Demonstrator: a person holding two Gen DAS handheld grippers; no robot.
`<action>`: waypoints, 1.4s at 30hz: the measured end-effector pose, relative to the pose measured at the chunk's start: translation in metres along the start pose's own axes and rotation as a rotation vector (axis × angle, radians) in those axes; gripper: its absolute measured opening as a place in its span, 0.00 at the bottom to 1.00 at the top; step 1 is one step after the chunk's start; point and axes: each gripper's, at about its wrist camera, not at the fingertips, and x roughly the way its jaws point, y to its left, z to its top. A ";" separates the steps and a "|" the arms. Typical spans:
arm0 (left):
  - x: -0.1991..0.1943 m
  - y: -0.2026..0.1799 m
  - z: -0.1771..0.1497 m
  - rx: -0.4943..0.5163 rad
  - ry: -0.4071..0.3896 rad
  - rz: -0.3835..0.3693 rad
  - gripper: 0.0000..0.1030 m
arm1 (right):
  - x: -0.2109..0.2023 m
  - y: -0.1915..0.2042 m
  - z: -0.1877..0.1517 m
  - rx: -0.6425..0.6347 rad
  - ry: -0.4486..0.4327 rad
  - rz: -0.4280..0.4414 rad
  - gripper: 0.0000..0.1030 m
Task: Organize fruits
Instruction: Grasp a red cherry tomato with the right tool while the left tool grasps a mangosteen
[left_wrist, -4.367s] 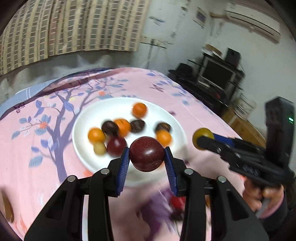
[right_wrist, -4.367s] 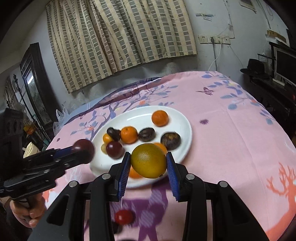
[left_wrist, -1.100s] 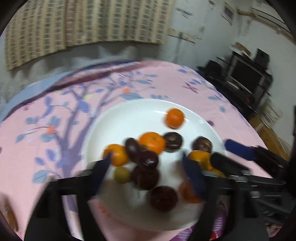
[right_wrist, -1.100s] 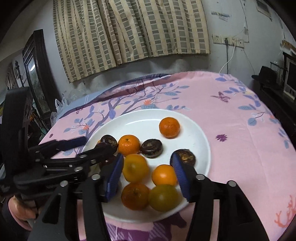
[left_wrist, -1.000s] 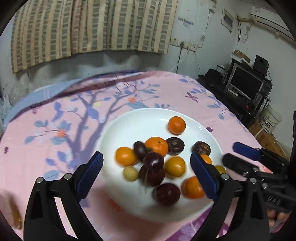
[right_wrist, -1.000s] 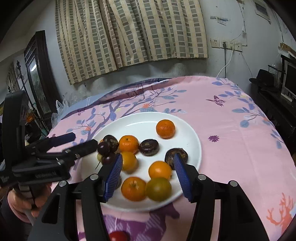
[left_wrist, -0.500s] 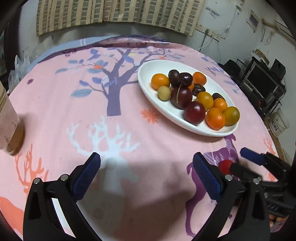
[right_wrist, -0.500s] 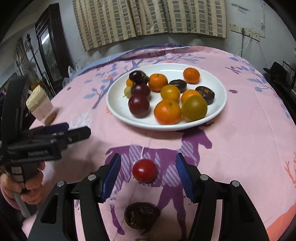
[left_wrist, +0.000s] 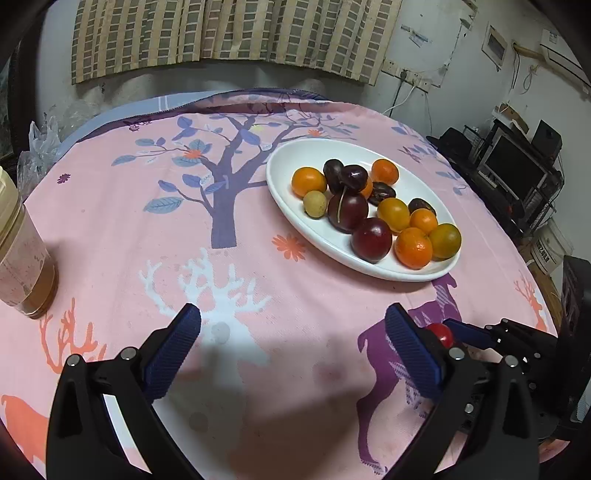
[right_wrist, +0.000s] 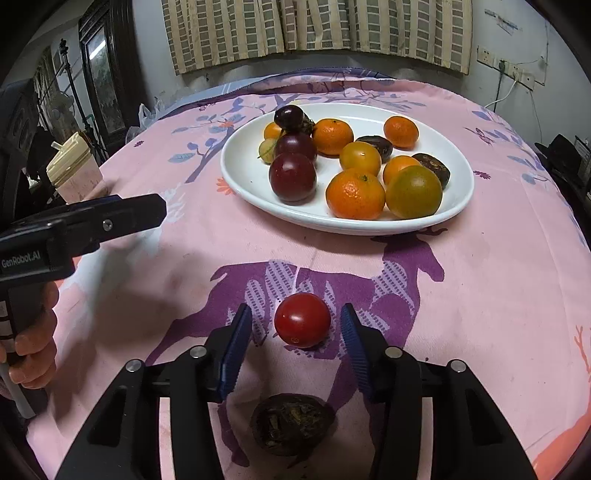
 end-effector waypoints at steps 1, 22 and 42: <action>0.000 0.000 0.000 0.001 0.000 0.000 0.95 | 0.001 0.000 0.000 0.001 0.003 0.005 0.42; -0.001 -0.054 -0.023 0.261 0.020 -0.165 0.95 | -0.039 -0.052 0.005 0.219 -0.140 0.045 0.28; 0.019 -0.132 -0.075 0.520 0.152 -0.311 0.34 | -0.057 -0.072 0.000 0.306 -0.192 0.024 0.29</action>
